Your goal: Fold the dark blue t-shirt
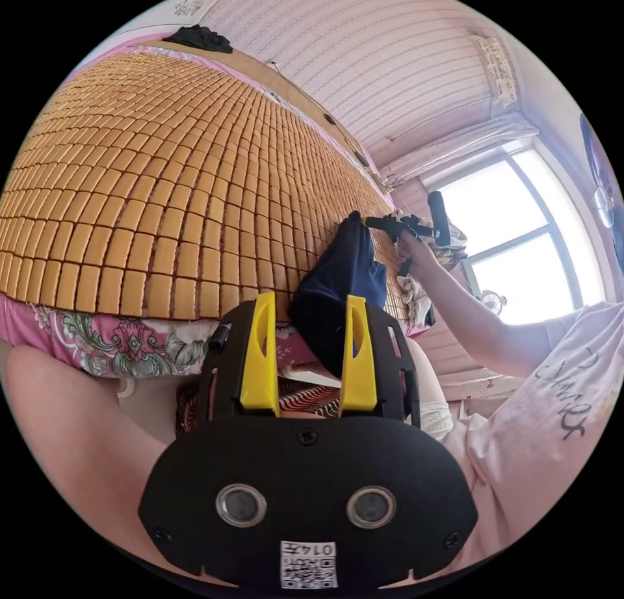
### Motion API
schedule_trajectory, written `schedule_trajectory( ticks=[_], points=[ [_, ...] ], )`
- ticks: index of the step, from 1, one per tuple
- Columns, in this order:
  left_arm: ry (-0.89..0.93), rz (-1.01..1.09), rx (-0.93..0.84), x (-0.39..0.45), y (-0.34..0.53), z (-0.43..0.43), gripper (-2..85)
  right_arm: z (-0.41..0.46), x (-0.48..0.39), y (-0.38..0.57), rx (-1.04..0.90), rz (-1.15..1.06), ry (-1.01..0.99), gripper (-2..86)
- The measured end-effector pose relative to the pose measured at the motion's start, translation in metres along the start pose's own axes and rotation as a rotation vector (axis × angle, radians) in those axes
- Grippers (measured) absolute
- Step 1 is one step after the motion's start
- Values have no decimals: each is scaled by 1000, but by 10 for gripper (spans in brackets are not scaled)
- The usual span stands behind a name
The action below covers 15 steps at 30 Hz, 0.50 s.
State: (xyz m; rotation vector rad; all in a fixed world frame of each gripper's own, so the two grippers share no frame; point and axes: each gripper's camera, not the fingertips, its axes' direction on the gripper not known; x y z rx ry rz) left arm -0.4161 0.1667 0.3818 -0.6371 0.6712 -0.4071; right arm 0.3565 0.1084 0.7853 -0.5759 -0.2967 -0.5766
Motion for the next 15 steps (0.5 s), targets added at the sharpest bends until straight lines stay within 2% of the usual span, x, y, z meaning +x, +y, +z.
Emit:
schedule_trajectory(
  ticks=[1, 5, 9, 11, 15],
  points=[
    [18, -12, 5, -1, 1, 0, 144, 0, 0, 0, -2, -1, 2, 0],
    [290, -79, 117, -14, 10, 2, 144, 1, 6, 4, -9, 16, -4, 0],
    [356, -89, 195, -20, 15, 2, 167, 0, 10, 9, -13, 26, 11, -1],
    [365, -159, 253, -32, 18, -4, 168, 0, 12, 12, -18, 28, 7, -1],
    [171, -70, 150, -25, 13, -3, 161, -2, 18, 18, -12, 40, -14, 0]
  ],
)
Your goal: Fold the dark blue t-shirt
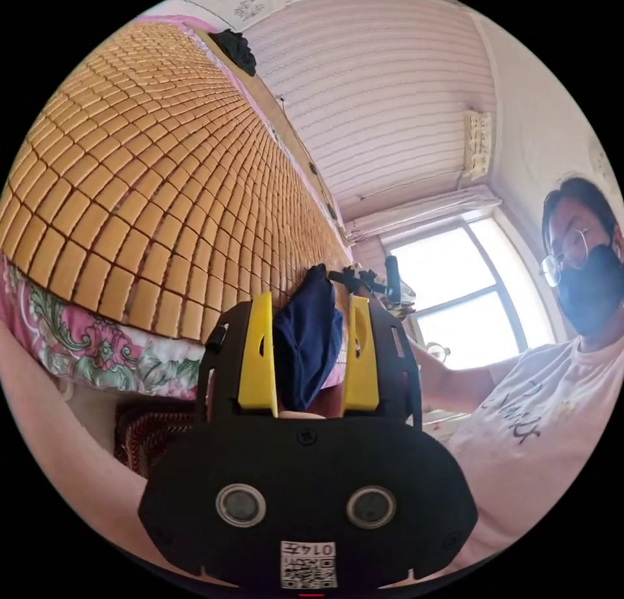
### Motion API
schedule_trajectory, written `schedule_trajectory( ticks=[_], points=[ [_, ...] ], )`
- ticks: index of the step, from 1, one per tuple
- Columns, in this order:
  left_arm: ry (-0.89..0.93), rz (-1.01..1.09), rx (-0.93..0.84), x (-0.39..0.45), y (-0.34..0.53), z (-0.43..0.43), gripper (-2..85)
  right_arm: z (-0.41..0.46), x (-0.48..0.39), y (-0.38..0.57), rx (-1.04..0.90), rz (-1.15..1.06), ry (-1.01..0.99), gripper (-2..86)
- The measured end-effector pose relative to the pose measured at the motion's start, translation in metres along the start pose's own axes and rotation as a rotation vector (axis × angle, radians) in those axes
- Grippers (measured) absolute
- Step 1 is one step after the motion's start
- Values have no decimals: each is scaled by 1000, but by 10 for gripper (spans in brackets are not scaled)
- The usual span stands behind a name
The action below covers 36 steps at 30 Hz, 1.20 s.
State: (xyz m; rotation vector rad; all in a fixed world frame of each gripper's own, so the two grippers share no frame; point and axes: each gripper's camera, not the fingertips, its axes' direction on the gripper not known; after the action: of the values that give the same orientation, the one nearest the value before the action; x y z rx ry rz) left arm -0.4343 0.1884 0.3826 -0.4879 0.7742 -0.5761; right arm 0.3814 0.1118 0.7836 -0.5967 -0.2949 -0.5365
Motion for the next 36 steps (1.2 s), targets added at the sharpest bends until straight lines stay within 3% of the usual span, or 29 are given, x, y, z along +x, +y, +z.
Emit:
schedule_trajectory(
  ticks=[5, 11, 15, 17, 20, 23, 36],
  points=[
    [-157, 84, -158, 11, 7, 28, 150, -9, 6, 7, 16, 7, -34, 3],
    [-218, 189, -301, 23, 27, 74, 141, -24, 12, 20, 45, -22, -51, 21],
    [-286, 266, -353, 32, 44, 85, 102, -30, 24, 24, 72, -6, -153, 128],
    [-297, 278, -361, 33, 51, 87, 90, -22, 24, 25, 36, -25, -168, 139],
    [-282, 253, -364, 30, 62, 87, 77, 3, 18, 27, -121, -64, -160, 128],
    [-271, 236, -366, 28, 75, 88, 67, -3, 10, 38, -137, -123, -238, 52],
    [-225, 451, -289, 57, 158, 54, 4, -157, -34, 188, 389, -202, -335, 17]
  ],
)
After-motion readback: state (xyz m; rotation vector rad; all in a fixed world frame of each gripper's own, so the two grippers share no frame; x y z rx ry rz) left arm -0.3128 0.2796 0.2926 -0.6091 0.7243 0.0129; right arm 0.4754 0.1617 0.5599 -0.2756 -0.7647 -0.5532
